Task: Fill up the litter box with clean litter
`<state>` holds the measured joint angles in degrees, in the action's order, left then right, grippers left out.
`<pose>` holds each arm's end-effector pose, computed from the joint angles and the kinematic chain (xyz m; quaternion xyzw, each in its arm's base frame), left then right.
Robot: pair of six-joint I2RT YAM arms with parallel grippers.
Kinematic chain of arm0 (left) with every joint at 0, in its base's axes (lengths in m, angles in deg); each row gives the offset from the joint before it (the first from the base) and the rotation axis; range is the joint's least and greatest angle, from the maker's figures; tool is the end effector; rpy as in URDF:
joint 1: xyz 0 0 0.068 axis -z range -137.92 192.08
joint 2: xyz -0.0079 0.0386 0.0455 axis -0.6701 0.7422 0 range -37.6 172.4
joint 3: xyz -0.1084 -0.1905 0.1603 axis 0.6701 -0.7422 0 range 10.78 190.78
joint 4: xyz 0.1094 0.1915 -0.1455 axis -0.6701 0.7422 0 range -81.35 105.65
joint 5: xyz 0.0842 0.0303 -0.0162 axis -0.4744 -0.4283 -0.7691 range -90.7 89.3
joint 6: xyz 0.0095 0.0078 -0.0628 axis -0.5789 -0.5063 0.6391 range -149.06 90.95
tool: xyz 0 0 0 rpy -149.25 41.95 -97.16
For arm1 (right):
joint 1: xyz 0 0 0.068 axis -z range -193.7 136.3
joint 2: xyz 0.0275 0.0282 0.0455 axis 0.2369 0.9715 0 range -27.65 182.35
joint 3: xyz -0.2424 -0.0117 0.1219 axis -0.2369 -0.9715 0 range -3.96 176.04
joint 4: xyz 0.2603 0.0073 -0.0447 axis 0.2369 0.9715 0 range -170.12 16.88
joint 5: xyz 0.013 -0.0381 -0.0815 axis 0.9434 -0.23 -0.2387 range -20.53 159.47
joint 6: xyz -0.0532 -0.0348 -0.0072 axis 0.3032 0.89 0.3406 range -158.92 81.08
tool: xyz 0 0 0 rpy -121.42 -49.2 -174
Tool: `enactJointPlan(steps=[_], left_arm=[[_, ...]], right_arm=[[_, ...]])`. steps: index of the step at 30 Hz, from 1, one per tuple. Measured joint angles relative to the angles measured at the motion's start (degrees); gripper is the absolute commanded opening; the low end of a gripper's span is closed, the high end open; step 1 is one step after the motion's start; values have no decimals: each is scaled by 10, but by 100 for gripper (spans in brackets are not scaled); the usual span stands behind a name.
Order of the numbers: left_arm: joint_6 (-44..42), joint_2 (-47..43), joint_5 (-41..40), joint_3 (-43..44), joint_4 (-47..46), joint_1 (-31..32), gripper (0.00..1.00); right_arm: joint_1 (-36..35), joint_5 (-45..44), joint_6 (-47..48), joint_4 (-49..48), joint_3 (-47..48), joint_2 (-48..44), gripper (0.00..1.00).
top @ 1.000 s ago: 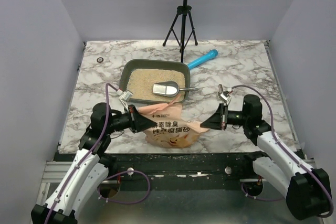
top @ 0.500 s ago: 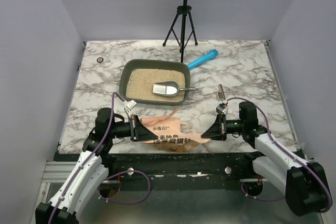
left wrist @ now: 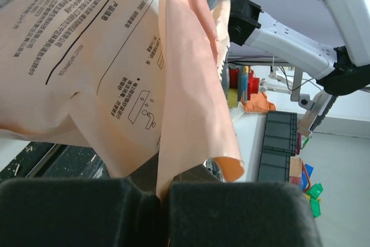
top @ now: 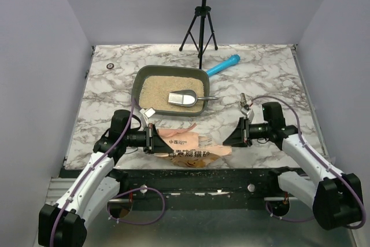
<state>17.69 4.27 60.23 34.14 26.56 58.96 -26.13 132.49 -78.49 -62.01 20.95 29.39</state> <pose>0.1382 -0.0871 0.2088 0.0226 0.8024 -0.5894 0.0915 0.1670 0.0819 0.1787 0.0154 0.8210 0.5689 0.0451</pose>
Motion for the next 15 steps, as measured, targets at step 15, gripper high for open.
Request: enactJointPlan(steps=[15], left_arm=[[-29,26,0,11,45,-1,0]], right_arm=[[-204,-189,256,143,365,23,56]])
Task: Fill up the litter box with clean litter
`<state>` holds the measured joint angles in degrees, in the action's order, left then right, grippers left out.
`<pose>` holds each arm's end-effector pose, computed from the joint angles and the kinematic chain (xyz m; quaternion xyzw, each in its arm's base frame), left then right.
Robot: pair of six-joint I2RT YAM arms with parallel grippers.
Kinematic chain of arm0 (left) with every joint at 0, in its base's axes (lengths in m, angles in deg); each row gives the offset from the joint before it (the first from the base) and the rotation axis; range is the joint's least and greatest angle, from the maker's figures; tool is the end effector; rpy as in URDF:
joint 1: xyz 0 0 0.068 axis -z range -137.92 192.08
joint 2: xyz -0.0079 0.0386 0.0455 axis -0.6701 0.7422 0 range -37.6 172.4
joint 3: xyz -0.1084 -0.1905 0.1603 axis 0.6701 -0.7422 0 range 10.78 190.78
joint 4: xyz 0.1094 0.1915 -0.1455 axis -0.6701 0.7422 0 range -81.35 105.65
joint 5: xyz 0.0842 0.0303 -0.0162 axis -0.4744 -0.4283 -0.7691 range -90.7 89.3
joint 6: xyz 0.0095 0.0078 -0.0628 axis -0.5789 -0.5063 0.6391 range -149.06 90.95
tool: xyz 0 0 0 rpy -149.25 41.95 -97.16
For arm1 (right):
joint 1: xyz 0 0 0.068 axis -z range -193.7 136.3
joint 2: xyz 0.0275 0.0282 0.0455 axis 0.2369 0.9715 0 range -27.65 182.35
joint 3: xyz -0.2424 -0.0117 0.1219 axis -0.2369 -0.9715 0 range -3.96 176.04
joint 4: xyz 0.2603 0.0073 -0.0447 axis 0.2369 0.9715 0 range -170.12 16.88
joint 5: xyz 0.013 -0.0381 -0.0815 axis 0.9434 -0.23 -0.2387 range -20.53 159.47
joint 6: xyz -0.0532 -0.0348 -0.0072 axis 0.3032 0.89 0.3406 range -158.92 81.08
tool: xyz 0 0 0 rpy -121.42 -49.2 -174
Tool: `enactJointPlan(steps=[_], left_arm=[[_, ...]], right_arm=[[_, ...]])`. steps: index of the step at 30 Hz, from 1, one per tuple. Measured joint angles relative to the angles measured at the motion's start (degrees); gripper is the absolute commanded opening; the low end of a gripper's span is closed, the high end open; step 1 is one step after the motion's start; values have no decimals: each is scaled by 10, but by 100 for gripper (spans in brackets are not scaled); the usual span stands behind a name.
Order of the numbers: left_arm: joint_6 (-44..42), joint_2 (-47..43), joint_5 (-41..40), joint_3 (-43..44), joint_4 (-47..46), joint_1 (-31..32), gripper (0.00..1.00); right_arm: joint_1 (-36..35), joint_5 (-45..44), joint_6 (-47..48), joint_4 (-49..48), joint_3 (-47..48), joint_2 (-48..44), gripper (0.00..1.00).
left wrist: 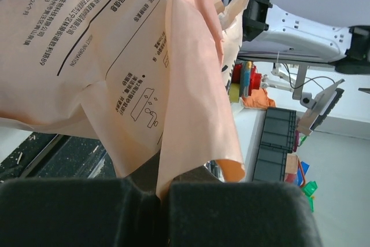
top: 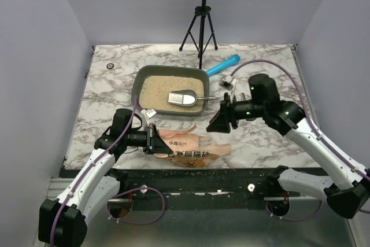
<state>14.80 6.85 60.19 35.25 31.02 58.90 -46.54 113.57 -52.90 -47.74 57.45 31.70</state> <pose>0.1393 -0.0873 0.2030 0.0147 0.8147 -0.5759 0.0664 0.1715 0.1516 0.3531 -0.3160 0.7625 0.4821 0.2938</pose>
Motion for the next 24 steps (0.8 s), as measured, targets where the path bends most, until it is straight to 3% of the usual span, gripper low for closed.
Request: enactJointPlan(steps=[6,12,24], left_arm=[[-10,6,-2,9,12,0,0],[-13,6,-4,11,16,0,0],[-13,17,-4,14,18,0,0]], right_arm=[[-137,-74,97,56,32,78,57],[-219,-158,163,85,32,124,57],[-282,-232,212,78,26,129,57]])
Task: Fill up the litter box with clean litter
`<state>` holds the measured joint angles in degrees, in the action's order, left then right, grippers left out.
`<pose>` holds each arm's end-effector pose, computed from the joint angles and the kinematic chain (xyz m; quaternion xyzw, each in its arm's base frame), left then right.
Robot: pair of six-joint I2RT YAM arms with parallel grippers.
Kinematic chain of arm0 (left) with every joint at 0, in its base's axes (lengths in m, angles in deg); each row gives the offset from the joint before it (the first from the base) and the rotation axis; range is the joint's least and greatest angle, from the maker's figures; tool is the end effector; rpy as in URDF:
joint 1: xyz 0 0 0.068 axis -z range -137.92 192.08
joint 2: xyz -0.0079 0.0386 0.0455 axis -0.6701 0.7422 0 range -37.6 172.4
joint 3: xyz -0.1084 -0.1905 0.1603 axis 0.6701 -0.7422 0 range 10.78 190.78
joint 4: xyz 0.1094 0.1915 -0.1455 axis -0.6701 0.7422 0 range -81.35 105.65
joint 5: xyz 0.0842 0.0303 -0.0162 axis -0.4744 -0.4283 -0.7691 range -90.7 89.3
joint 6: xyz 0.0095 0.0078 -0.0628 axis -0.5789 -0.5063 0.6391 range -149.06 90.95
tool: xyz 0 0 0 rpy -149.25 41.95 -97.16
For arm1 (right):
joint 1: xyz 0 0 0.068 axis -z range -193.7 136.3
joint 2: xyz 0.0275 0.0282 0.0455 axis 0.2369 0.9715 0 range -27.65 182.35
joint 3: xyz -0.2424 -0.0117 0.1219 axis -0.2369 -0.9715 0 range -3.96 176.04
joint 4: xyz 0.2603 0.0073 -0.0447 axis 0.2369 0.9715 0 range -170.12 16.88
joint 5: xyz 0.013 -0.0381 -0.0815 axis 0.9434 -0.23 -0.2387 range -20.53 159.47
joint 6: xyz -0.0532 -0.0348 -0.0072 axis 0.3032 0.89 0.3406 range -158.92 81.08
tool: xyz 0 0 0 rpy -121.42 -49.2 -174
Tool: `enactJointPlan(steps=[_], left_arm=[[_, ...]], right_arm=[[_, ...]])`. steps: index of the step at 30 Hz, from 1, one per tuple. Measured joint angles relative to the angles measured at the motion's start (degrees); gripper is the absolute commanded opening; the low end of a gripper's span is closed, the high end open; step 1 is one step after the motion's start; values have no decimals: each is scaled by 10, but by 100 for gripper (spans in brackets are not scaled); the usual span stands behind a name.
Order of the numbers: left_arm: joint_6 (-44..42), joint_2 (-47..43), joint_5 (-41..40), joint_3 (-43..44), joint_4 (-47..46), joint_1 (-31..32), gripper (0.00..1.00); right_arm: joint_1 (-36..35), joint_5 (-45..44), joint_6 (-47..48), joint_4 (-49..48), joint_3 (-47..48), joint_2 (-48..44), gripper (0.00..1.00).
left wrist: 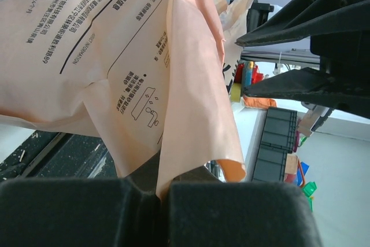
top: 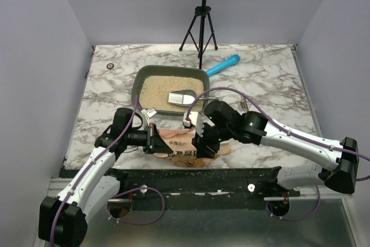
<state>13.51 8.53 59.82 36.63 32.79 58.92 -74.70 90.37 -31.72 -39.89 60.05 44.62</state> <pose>0.1423 -0.0881 0.2043 0.0131 0.8198 -0.5693 0.0604 0.1173 0.2479 0.2974 -0.5688 0.7255 0.3090 0.2340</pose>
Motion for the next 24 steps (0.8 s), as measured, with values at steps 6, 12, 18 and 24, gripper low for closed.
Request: enactJointPlan(steps=[6,12,18,24], left_arm=[[-3,6,0,6,5,0,0],[-8,14,0,10,10,0,0],[-12,24,0,16,17,1,0],[-28,35,-57,51,52,1,15]], right_arm=[[-17,-10,15,-12,-31,8,57],[-21,-22,21,-20,-46,14,49],[-23,-49,17,-31,-58,19,0],[-23,-84,-5,-45,-59,40,0]])
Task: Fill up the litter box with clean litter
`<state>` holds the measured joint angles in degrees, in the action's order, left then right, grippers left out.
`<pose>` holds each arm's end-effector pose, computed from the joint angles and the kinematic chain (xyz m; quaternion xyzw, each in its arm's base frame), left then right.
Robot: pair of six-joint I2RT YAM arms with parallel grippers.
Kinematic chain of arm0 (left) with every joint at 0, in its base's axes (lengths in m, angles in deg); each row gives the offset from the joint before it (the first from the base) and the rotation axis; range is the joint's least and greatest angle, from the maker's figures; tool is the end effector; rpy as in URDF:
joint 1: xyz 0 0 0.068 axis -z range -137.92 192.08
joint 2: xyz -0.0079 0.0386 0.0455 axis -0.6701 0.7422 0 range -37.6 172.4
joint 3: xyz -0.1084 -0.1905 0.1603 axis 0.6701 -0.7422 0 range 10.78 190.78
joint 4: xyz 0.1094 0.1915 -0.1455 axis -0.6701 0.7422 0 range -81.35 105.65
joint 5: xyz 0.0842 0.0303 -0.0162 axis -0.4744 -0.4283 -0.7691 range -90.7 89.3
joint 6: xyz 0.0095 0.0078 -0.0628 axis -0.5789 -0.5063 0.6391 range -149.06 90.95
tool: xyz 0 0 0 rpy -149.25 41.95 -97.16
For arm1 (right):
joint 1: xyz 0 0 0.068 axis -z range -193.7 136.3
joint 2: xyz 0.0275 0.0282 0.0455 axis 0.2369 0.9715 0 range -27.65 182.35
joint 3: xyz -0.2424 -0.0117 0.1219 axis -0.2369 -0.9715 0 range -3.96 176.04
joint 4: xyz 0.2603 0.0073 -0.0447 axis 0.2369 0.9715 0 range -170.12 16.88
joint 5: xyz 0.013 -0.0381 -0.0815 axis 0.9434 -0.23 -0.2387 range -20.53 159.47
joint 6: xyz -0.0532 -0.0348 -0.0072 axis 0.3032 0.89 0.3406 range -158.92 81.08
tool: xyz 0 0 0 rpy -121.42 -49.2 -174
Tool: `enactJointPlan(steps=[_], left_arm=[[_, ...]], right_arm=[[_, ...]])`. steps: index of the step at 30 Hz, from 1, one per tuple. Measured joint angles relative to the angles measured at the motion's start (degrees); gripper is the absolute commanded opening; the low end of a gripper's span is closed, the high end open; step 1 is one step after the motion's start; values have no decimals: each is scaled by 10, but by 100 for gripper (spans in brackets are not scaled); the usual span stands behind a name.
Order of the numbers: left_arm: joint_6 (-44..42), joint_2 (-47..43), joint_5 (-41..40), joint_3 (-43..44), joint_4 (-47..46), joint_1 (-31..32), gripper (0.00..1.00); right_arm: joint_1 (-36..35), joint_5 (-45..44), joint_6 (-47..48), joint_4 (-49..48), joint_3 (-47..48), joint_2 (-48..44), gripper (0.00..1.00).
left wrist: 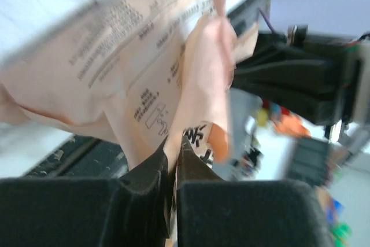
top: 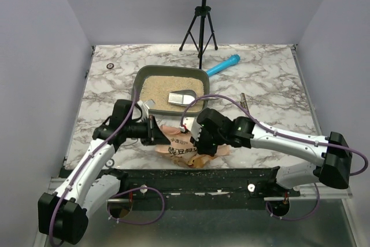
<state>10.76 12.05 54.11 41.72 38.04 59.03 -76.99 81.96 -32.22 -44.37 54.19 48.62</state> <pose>0.1533 -0.0890 0.2146 -0.0030 0.8453 -0.5290 0.0749 0.1182 0.2586 0.2498 -0.5696 0.7549 0.2372 0.2223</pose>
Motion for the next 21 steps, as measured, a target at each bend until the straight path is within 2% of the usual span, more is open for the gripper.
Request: enactJointPlan(steps=[2,6,9,14,18,21], left_arm=[[-24,4,-59,55,39,-1,22],[-76,-7,-203,183,79,-1,25],[-120,-54,-263,210,63,-3,25],[-175,-117,-232,170,-10,-4,31],[-197,-115,-177,135,-60,1,34],[-216,-96,-148,122,-93,28,40]], right_arm=[[0,-5,-7,0,0,3,0],[9,-6,-17,0,0,4,1],[23,-6,-21,1,0,2,0],[60,19,-13,16,17,-3,0],[92,53,20,35,47,-5,1],[100,79,53,55,54,-5,1]])
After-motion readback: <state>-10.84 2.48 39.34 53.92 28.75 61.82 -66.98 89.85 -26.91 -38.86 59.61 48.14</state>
